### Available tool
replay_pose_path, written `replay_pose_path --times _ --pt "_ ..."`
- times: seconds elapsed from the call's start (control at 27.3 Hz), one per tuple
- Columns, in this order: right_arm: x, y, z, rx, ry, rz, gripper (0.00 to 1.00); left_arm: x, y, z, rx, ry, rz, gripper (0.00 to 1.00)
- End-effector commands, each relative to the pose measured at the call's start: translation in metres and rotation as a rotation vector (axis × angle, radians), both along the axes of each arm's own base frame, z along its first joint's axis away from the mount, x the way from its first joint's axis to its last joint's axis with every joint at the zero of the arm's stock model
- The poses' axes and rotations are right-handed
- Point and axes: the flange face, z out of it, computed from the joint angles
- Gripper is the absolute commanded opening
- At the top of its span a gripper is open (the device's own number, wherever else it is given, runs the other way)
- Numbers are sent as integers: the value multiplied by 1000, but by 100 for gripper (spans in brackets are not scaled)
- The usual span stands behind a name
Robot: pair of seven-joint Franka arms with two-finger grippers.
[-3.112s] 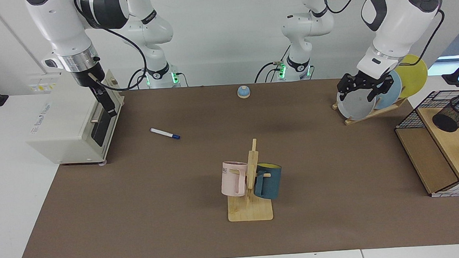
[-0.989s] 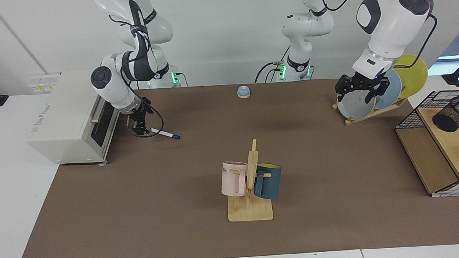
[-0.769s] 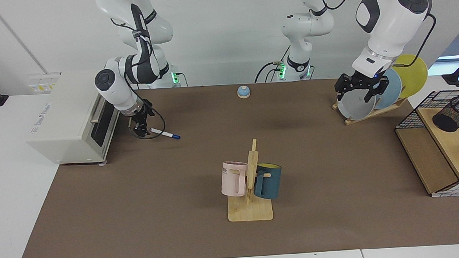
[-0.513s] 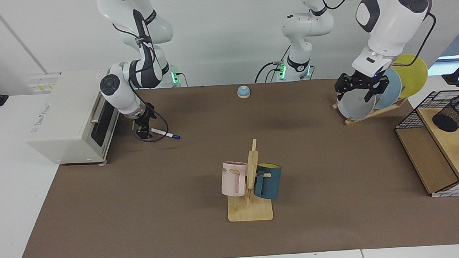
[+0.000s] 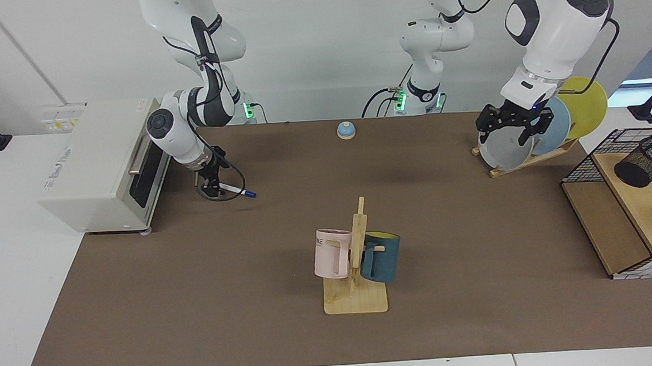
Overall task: Put markers into pen holder
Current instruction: 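Grasp the white marker with the right gripper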
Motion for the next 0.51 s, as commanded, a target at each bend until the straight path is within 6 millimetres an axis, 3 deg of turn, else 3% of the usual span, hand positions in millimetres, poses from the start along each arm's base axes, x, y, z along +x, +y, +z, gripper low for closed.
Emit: replay_pose_path --times 0.0,0.18,0.26,0.29,0.33,0.48 --pt "-4 -6 -4 22 -31 27 78 5 1 10 -18 -21 30 100" --pt "-3 -11 -4 30 -37 60 51 19 1 21 -18 1 35 100" --pt "-4 -13 -5 33 -39 72 28 28 1 26 -15 10 44 100" --pt "-4 -14 -5 35 -40 79 9 33 0 29 -9 9 45 100" --pt "-3 -13 -5 36 -41 85 0 37 0 31 -6 5 44 100" --pt "-2 -13 -3 38 -48 95 0 40 -1 31 -5 -7 43 100"
